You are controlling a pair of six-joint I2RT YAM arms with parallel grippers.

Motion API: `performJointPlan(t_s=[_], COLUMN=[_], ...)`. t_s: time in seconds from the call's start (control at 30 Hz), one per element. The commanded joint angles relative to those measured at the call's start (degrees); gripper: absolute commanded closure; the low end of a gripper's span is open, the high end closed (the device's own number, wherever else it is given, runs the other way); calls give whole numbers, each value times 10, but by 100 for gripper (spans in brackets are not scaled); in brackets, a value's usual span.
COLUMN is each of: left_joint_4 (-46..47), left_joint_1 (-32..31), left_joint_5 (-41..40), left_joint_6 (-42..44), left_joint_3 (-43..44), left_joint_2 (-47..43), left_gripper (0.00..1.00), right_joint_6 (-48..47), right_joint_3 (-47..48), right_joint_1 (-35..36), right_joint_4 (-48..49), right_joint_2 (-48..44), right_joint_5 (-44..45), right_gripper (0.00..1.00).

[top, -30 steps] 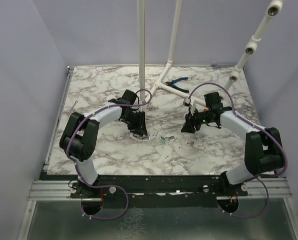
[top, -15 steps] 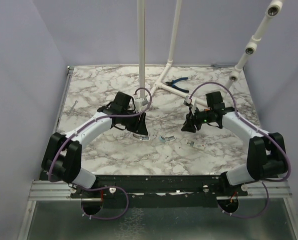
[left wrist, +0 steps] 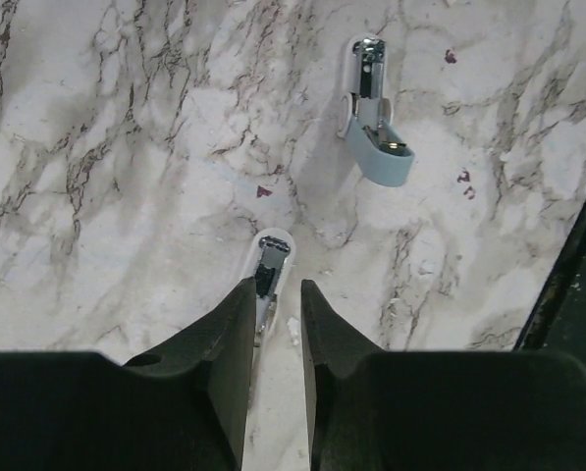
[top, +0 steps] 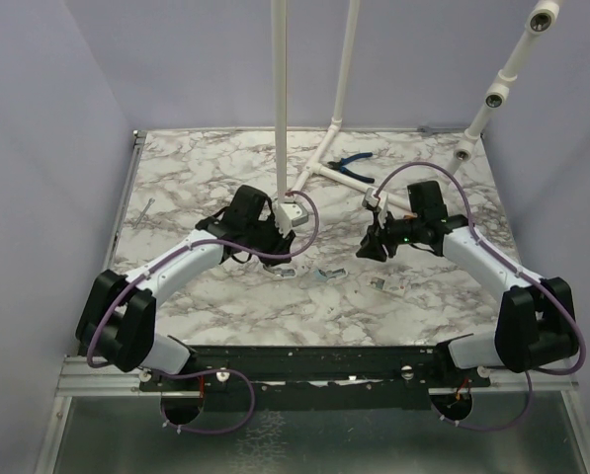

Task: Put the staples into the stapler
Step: Adjust the staple in the stapler.

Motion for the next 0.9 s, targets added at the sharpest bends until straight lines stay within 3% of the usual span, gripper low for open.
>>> performJointPlan(t_s=[0.0, 0.37, 0.87], left_joint_4=[13, -7, -8], left_joint_1=[-7, -29, -39], left_joint_5=[-30, -29, -35], left_joint_6=[117, 239, 264], left_joint_3=[26, 39, 35], left_joint_2=[36, 109, 143], left_gripper=[75, 78, 80], right_joint_6=[-2, -8, -10], right_joint_3=[-9, -4, -5], right_joint_1=[1, 0, 0], right_joint_4=[14, 7, 6], right_joint_2=[-17, 0, 6], right_joint_5=[18, 35, 40], right_gripper=[58, 58, 59])
